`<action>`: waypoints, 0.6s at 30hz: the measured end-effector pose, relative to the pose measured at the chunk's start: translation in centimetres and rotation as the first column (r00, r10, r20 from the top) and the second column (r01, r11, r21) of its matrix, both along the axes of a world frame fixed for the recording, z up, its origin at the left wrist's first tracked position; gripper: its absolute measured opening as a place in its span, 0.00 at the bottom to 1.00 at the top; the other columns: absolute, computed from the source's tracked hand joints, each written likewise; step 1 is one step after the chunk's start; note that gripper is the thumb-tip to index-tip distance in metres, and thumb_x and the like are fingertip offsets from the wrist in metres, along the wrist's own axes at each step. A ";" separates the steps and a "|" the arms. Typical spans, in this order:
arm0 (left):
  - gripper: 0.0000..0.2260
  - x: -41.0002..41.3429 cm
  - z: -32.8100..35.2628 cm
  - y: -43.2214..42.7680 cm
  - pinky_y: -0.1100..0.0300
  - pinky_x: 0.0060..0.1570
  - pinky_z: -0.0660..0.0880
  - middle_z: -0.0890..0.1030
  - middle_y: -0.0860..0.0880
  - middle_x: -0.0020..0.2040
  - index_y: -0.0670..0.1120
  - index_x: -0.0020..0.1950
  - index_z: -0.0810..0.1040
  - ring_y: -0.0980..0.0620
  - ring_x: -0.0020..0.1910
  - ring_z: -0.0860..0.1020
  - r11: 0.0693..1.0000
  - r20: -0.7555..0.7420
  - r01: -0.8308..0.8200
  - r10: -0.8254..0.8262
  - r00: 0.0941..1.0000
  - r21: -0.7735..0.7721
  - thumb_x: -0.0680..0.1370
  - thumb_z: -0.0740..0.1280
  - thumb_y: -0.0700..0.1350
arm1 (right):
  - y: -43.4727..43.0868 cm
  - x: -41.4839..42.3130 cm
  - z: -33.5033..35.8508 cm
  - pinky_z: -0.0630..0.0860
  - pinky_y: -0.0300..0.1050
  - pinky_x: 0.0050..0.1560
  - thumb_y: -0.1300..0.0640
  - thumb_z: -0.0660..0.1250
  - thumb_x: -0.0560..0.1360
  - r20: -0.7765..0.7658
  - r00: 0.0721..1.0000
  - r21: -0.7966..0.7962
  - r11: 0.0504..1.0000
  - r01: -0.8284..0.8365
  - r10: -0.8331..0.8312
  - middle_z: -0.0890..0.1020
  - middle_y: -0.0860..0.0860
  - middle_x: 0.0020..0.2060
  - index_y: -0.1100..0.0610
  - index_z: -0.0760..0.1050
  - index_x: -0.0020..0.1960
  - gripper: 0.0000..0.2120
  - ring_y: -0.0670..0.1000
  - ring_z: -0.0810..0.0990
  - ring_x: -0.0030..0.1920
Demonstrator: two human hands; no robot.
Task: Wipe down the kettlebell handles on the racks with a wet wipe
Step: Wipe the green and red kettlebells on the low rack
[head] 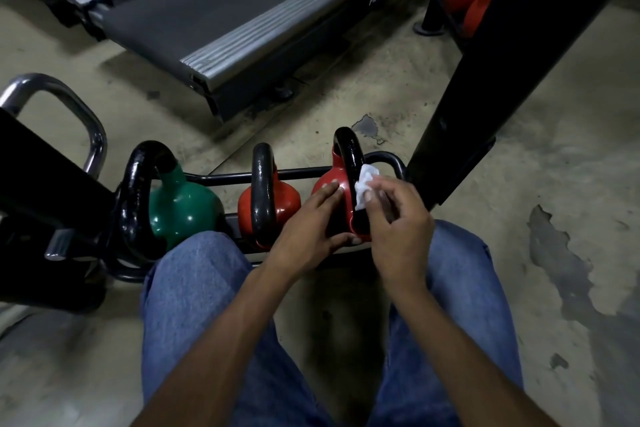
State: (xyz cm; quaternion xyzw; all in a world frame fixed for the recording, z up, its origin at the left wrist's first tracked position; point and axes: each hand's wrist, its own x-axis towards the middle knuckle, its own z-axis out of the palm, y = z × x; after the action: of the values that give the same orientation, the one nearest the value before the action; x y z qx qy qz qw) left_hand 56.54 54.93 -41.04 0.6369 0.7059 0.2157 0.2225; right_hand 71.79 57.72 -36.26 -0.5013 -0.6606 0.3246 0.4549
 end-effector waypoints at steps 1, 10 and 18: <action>0.43 0.0 0.0 0.0 0.54 0.79 0.58 0.54 0.53 0.85 0.50 0.85 0.56 0.53 0.82 0.56 1.000 -0.005 -0.002 0.002 1.000 0.005 0.76 0.74 0.58 | 0.7 -0.2 0.3 0.82 0.47 0.58 0.56 0.69 0.82 -0.048 0.999 -0.066 0.998 -0.004 0.001 0.84 0.42 0.55 0.51 0.82 0.59 0.07 0.41 0.82 0.57; 0.41 0.2 0.3 -0.3 0.62 0.75 0.57 0.56 0.56 0.84 0.53 0.84 0.59 0.56 0.81 0.57 0.999 0.059 -0.003 0.001 0.998 0.039 0.75 0.75 0.56 | 2.9 0.7 1.1 0.82 0.48 0.56 0.59 0.58 0.86 -0.274 0.949 -0.566 0.772 -0.291 0.157 0.89 0.50 0.49 0.50 0.84 0.54 0.15 0.52 0.87 0.55; 0.42 0.2 0.0 -0.2 0.55 0.79 0.58 0.54 0.55 0.85 0.51 0.85 0.55 0.54 0.82 0.55 1.000 0.015 -0.006 0.006 1.000 -0.002 0.77 0.74 0.57 | 0.3 2.0 -0.2 0.84 0.51 0.55 0.58 0.67 0.83 -0.250 0.965 -0.353 0.921 -0.164 0.076 0.87 0.48 0.49 0.52 0.81 0.58 0.06 0.47 0.86 0.52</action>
State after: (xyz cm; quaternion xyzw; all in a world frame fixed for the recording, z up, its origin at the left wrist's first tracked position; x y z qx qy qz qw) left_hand 56.77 54.75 -41.00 0.6328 0.7064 0.2207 0.2278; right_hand 73.75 58.05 -36.43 -0.4953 -0.5594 0.5270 0.4051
